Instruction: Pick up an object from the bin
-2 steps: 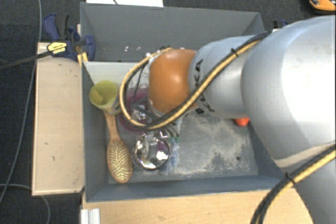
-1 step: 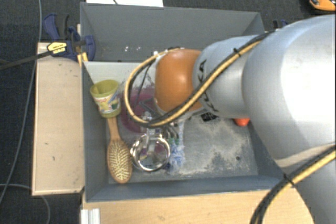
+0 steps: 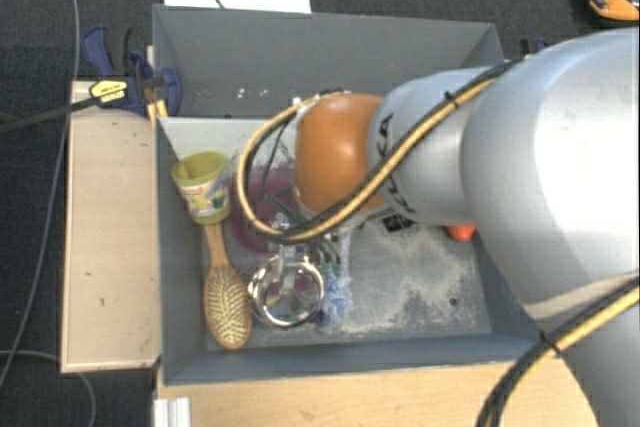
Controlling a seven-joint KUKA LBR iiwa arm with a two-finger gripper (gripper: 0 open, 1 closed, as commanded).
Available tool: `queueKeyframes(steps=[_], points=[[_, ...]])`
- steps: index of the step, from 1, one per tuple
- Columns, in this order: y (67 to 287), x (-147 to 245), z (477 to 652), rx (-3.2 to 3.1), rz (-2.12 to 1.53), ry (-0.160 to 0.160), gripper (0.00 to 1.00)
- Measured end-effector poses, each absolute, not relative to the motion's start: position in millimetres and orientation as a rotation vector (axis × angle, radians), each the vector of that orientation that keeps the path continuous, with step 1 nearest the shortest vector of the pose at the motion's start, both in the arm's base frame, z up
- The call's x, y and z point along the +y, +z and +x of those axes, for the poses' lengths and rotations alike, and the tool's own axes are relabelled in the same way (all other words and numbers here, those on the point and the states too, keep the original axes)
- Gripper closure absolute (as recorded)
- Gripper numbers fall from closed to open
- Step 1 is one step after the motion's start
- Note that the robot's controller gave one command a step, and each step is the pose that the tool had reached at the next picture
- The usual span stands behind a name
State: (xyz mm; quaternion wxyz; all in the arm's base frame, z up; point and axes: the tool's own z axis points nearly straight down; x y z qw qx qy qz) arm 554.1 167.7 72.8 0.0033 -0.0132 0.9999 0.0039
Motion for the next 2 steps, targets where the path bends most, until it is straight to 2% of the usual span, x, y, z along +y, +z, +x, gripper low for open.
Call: queueKeyframes(steps=[1,2], points=[[151.9,167.0,557.0,3.128,-0.053,0.016,1.0],[75.7,157.4,554.7,3.113,-0.375,0.013,1.0]])
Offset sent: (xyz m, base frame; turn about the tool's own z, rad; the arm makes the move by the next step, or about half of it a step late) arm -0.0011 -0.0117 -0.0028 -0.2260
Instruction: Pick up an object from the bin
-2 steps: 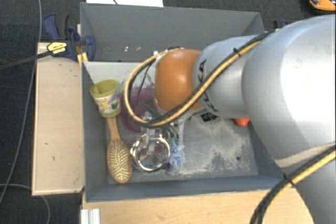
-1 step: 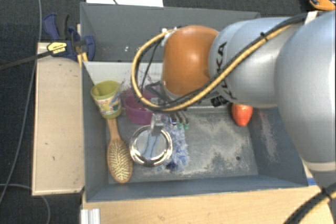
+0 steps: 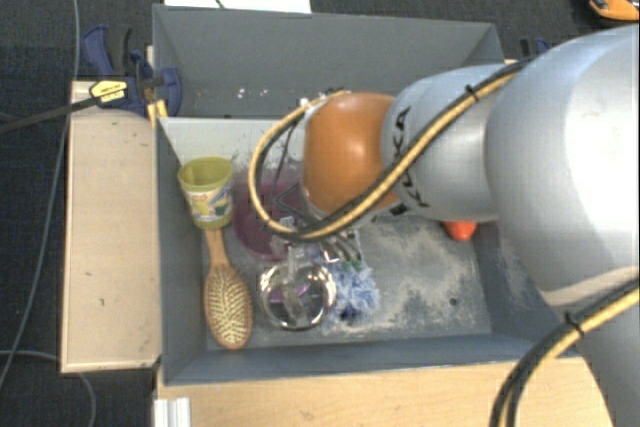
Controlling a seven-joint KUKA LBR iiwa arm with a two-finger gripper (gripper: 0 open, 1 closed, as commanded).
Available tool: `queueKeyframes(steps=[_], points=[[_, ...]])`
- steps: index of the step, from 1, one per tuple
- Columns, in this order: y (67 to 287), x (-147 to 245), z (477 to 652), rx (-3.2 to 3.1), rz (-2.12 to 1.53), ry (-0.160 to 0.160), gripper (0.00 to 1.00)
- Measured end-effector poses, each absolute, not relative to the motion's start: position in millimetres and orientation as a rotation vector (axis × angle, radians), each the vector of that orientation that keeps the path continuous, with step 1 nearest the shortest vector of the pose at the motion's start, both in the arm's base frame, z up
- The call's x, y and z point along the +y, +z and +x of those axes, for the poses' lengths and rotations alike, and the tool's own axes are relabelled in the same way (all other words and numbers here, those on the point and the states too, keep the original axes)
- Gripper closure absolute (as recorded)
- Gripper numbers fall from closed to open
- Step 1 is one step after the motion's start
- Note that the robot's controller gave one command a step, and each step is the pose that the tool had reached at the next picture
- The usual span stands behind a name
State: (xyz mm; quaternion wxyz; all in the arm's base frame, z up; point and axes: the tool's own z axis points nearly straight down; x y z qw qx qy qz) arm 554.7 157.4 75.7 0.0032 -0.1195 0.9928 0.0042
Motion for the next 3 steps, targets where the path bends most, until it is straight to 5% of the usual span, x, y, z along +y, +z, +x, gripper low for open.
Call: queueKeyframes(steps=[1,2,3], points=[[82.3,183.2,567.5,3.123,0.27,0.017,1.0],[71.6,195.1,568.8,3.13,-0.11,0.01,1.0],[71.5,190.9,566.1,3.125,0.227,0.017,1.0]])
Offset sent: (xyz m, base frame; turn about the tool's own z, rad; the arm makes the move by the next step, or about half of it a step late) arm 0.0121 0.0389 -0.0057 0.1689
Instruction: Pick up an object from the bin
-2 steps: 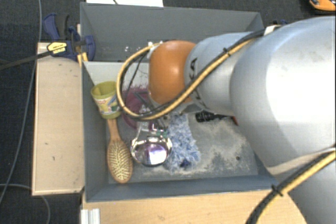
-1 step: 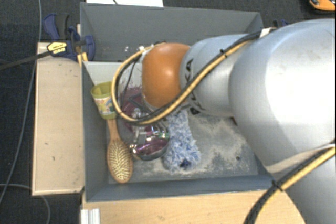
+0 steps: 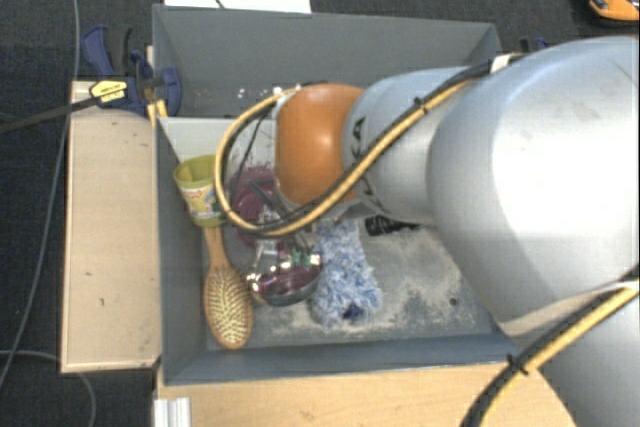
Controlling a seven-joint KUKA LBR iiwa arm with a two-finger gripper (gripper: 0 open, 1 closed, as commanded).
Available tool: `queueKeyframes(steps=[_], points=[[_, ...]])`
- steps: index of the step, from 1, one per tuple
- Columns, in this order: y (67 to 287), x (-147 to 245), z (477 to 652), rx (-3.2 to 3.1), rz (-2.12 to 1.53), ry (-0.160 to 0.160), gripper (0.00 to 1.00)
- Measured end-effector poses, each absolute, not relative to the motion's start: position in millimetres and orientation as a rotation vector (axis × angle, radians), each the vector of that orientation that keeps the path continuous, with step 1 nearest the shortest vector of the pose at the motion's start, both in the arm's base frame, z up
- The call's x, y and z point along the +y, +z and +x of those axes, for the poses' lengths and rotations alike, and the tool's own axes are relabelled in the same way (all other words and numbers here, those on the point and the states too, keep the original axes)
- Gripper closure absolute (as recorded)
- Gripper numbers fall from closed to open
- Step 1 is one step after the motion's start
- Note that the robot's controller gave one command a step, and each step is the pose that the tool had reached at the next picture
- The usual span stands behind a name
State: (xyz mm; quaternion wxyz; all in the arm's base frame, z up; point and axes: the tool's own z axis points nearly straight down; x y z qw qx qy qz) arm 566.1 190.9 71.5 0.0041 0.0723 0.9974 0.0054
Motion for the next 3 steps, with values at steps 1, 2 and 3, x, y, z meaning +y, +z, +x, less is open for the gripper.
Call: queueKeyframes(steps=[1,2,3], points=[[169.6,192.5,569.6,3.131,-0.123,0.009,1.0],[167.7,192.0,571.9,3.113,-0.077,0.02,1.0],[141.1,194.5,581.1,3.104,-0.375,0.009,1.0]])
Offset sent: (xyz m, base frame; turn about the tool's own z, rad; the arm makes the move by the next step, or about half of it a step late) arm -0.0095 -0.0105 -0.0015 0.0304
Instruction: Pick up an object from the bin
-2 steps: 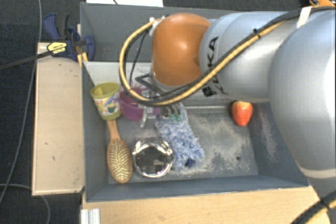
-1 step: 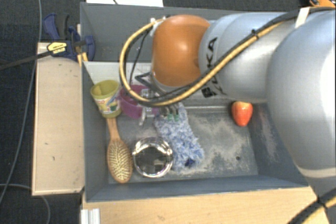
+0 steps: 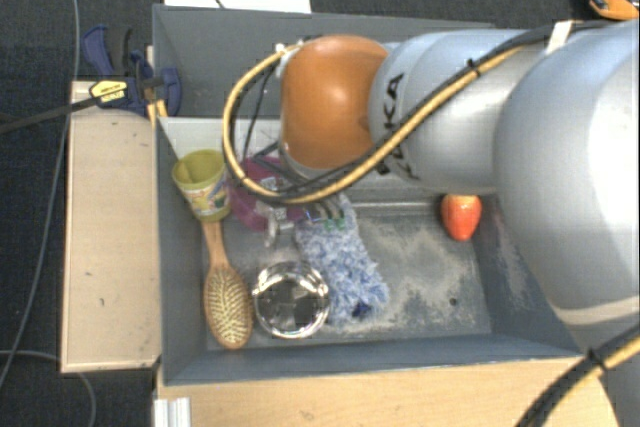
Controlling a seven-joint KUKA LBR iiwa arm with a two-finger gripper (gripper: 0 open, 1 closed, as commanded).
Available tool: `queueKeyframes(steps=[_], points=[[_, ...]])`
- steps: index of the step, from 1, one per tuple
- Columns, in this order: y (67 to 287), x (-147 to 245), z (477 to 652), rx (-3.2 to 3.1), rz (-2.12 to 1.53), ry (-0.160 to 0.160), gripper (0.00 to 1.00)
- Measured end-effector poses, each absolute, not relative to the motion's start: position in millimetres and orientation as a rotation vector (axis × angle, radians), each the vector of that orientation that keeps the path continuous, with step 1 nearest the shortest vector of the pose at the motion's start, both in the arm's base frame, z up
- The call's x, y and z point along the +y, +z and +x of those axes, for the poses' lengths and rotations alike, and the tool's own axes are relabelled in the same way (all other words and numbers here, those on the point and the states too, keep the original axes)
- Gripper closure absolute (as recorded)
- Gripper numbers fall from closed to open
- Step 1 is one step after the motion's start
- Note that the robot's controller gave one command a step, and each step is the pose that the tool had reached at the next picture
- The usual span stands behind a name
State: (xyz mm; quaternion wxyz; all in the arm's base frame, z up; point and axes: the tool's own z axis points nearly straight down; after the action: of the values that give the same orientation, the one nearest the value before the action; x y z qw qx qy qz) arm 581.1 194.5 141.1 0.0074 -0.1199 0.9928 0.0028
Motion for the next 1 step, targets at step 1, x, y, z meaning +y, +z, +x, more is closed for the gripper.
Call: queueKeyframes(steps=[1], points=[[103.3,210.2,544.4,3.118,-0.199,0.013,1.0]])
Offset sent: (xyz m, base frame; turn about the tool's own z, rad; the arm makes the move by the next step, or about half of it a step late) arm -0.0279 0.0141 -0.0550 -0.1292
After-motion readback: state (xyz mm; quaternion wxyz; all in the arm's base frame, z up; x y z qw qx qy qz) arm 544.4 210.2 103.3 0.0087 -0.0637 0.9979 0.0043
